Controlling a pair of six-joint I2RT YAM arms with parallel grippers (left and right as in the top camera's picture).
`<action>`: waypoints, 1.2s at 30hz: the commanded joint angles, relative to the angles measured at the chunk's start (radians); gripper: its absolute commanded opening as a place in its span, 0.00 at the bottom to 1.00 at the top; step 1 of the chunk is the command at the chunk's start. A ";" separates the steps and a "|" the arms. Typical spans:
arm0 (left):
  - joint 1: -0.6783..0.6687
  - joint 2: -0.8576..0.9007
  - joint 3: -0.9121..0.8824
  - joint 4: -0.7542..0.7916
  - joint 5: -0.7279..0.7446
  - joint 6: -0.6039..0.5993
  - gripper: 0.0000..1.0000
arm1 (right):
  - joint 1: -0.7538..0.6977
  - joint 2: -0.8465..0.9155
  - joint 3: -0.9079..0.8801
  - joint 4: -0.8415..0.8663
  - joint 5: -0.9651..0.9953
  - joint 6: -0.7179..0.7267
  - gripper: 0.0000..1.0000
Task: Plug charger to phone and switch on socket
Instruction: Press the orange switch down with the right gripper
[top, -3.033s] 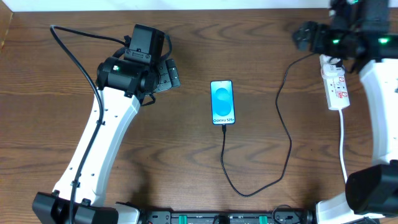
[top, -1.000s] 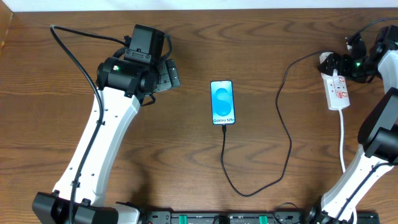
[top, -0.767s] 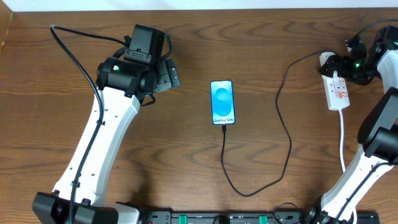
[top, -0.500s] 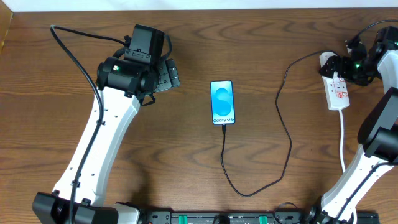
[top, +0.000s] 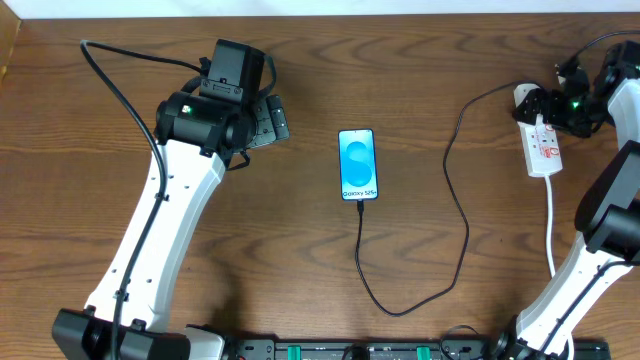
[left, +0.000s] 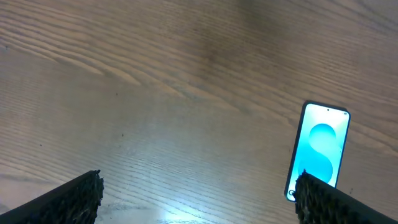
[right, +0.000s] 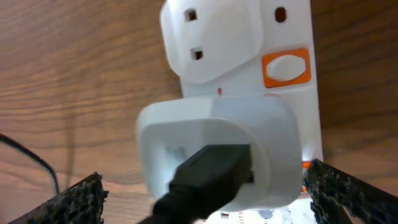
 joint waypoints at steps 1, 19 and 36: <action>-0.002 -0.009 0.007 -0.005 -0.020 0.009 0.98 | 0.009 -0.027 0.028 -0.010 -0.031 -0.007 0.99; -0.002 -0.009 0.007 -0.005 -0.020 0.009 0.98 | 0.011 -0.026 0.026 -0.024 -0.104 -0.007 0.99; -0.002 -0.009 0.007 -0.005 -0.020 0.009 0.98 | 0.011 -0.026 -0.017 -0.026 -0.190 -0.006 0.99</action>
